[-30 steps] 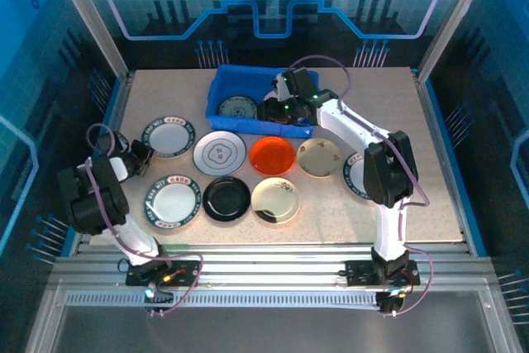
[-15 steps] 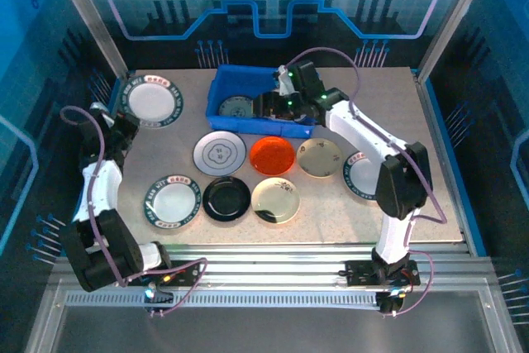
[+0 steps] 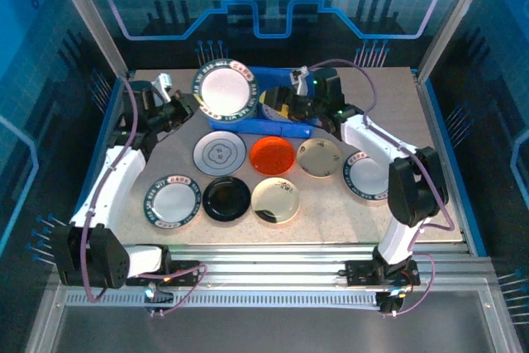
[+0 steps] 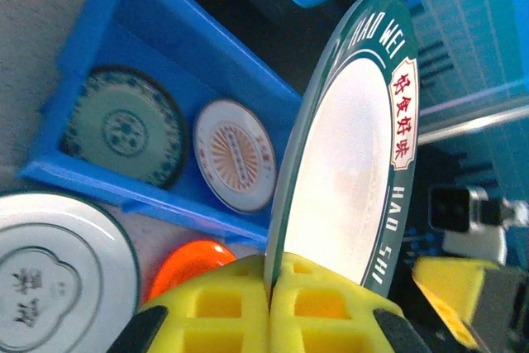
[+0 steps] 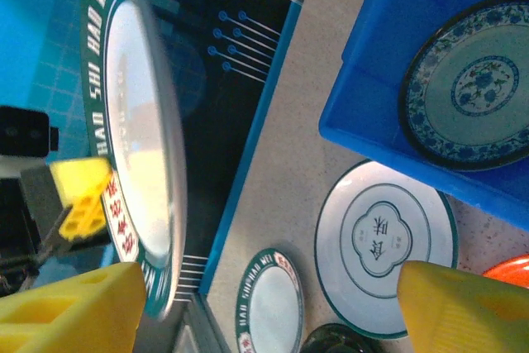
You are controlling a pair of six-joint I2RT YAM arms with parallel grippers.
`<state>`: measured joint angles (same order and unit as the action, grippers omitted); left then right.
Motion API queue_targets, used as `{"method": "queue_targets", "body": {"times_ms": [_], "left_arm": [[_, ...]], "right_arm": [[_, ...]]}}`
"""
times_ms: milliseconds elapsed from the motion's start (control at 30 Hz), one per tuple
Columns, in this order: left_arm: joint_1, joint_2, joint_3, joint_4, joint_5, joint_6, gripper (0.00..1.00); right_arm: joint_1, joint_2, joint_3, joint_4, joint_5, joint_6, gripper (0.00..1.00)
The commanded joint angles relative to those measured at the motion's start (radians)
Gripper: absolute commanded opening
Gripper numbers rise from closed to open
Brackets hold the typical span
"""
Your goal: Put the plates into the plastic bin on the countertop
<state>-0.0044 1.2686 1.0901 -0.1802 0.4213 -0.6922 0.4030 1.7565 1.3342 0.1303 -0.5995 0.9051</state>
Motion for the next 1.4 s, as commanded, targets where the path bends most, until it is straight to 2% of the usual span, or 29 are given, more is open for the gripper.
{"method": "queue_targets", "body": {"times_ms": [0, 100, 167, 233, 267, 300, 333, 467, 533, 567, 600, 700, 733, 767, 867, 900, 967, 1000, 1033, 1133, 1367], "left_arm": [[-0.047, 0.027, 0.042, -0.026, 0.030, 0.009, 0.00], [-0.083, 0.049, 0.041, -0.010, 0.047, -0.004, 0.00], [-0.101, 0.061, 0.037, 0.011, 0.058, -0.020, 0.00], [-0.119, 0.074, 0.042, 0.019, 0.065, -0.024, 0.00], [-0.125, 0.079, 0.045, 0.019, 0.066, -0.023, 0.00], [-0.130, 0.082, 0.046, 0.019, 0.065, -0.022, 0.00], [-0.131, 0.084, 0.049, 0.017, 0.066, -0.019, 0.00], [-0.132, 0.105, 0.064, 0.010, 0.066, -0.015, 0.00], [-0.132, 0.120, 0.066, 0.019, 0.070, -0.023, 0.28], [-0.132, 0.128, 0.064, 0.032, 0.075, -0.037, 0.35], [-0.134, 0.134, 0.058, 0.052, 0.083, -0.050, 0.37], [-0.140, 0.154, 0.051, 0.093, 0.098, -0.072, 0.27], [-0.143, 0.158, 0.051, 0.097, 0.097, -0.073, 0.16], [-0.144, 0.162, 0.050, 0.100, 0.095, -0.078, 0.00], [-0.145, 0.162, 0.031, 0.126, 0.088, -0.094, 0.00], [-0.144, 0.161, 0.030, 0.130, 0.082, -0.095, 0.00], [-0.144, 0.168, 0.042, 0.123, 0.067, -0.088, 0.00], [-0.144, 0.174, 0.056, 0.119, 0.057, -0.082, 0.00], [-0.144, 0.184, 0.071, 0.120, 0.051, -0.077, 0.00], [-0.147, 0.219, 0.126, 0.113, 0.026, -0.063, 0.00], [-0.184, 0.369, 0.282, 0.064, -0.043, 0.006, 0.00]], "right_arm": [[-0.019, 0.008, -0.015, 0.180, -0.073, 0.092, 0.81], [-0.023, 0.013, -0.026, 0.210, -0.083, 0.106, 0.79], [-0.021, 0.023, -0.027, 0.217, -0.089, 0.111, 0.73], [-0.021, 0.033, -0.034, 0.230, -0.092, 0.127, 0.53], [-0.020, 0.040, -0.035, 0.233, -0.094, 0.133, 0.37], [-0.020, 0.044, -0.037, 0.237, -0.095, 0.137, 0.12], [-0.020, 0.046, -0.041, 0.235, -0.093, 0.142, 0.00], [-0.021, 0.036, -0.064, 0.235, -0.079, 0.150, 0.00], [-0.022, 0.029, -0.068, 0.224, -0.082, 0.149, 0.00], [-0.024, 0.024, -0.072, 0.224, -0.084, 0.151, 0.00], [-0.025, 0.021, -0.075, 0.228, -0.088, 0.155, 0.00], [-0.026, 0.017, -0.092, 0.264, -0.108, 0.177, 0.00], [-0.026, 0.018, -0.096, 0.268, -0.110, 0.186, 0.00], [-0.026, 0.014, -0.103, 0.273, -0.107, 0.194, 0.00], [-0.031, 0.003, -0.113, 0.245, -0.094, 0.177, 0.00], [-0.037, -0.004, -0.115, 0.221, -0.086, 0.166, 0.18], [-0.053, -0.025, -0.123, 0.168, -0.057, 0.141, 0.47], [-0.066, -0.041, -0.131, 0.131, -0.031, 0.124, 0.59], [-0.080, -0.054, -0.136, 0.081, -0.007, 0.107, 0.64], [-0.142, -0.099, -0.174, 0.008, 0.068, 0.078, 0.68], [-0.265, -0.247, -0.256, -0.097, 0.208, 0.000, 0.69]]}}
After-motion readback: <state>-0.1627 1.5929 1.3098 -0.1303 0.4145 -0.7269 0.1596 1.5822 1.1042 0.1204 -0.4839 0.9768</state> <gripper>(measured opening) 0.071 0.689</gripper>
